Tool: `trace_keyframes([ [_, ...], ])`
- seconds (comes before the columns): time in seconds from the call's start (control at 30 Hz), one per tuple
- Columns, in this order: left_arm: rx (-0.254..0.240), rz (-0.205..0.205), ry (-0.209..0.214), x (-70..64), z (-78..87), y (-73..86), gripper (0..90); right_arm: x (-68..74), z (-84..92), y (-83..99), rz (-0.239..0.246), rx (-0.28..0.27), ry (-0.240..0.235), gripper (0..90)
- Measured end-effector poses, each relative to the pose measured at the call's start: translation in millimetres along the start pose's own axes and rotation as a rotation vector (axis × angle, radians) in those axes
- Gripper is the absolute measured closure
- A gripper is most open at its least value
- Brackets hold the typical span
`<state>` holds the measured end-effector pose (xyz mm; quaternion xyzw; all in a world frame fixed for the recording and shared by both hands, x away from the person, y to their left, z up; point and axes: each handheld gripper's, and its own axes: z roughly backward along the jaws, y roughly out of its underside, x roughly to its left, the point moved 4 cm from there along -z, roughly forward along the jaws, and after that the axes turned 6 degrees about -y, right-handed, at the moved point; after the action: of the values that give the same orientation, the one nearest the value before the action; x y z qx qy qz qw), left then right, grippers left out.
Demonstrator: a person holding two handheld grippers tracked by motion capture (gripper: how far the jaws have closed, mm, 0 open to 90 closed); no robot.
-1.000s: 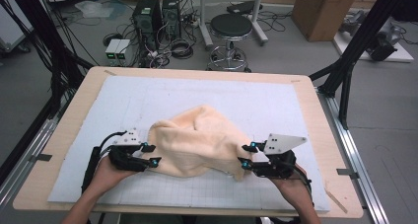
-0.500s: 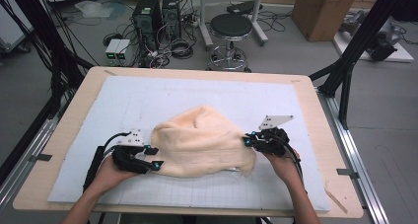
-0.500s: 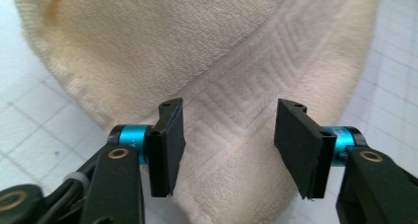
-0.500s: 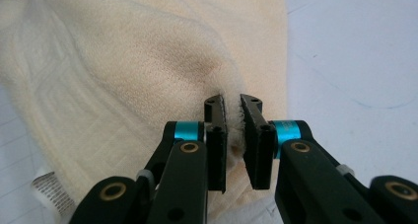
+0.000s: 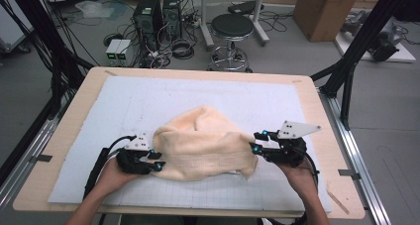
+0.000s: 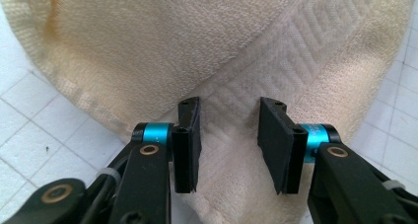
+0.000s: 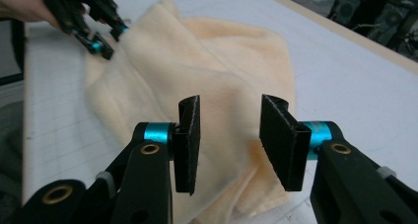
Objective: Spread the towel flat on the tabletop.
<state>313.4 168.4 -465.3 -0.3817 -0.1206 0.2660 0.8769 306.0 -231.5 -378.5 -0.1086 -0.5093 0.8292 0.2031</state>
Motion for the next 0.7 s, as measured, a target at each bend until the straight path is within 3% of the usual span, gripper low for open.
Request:
trace_keyframes([
  [0.1,-0.001,0.003,-0.002,0.4,0.0,0.0,62.4,9.6,6.8,-5.4,0.024,-0.015,-0.014,58.3],
  [0.2,-0.015,0.009,-0.017,1.6,-0.1,1.1,67.4,21.4,4.0,-7.3,0.044,-0.042,-0.063,56.2],
  [0.23,-0.015,0.009,-0.017,1.6,-0.1,1.1,68.6,25.7,-0.4,-5.2,0.046,-0.027,-0.078,55.8],
  [0.27,-0.057,0.049,-0.01,3.7,0.0,5.4,69.6,30.5,-7.6,-0.8,0.057,-0.002,-0.091,55.1],
  [0.3,-0.057,0.049,-0.01,3.7,0.0,5.4,71.2,32.7,-12.7,2.6,0.063,0.011,-0.099,54.8],
  [0.33,-0.084,0.099,-0.003,6.7,0.4,8.6,73.4,35.5,-20.1,7.8,0.065,0.031,-0.109,54.4],
  [0.4,-0.082,0.102,-0.005,7.4,0.4,8.6,75.7,37.4,-27.3,13.6,0.074,0.057,-0.115,54.1],
  [0.43,-0.082,0.099,-0.011,6.7,0.1,8.2,76.1,40.4,-43.8,26.2,0.076,0.104,-0.134,53.3],
  [0.5,-0.083,0.091,-0.017,6.7,-0.1,8.1,76.9,41.8,-55.8,34.9,0.084,0.152,-0.138,53.0],
  [0.57,-0.081,0.096,-0.017,7.0,-0.1,8.2,78.3,42.2,-67.1,41.6,0.095,0.202,-0.122,53.1],
  [0.7,-0.085,0.104,-0.025,7.5,-0.7,8.0,81.2,38.1,-77.8,44.3,0.136,0.238,-0.084,59.6],
])
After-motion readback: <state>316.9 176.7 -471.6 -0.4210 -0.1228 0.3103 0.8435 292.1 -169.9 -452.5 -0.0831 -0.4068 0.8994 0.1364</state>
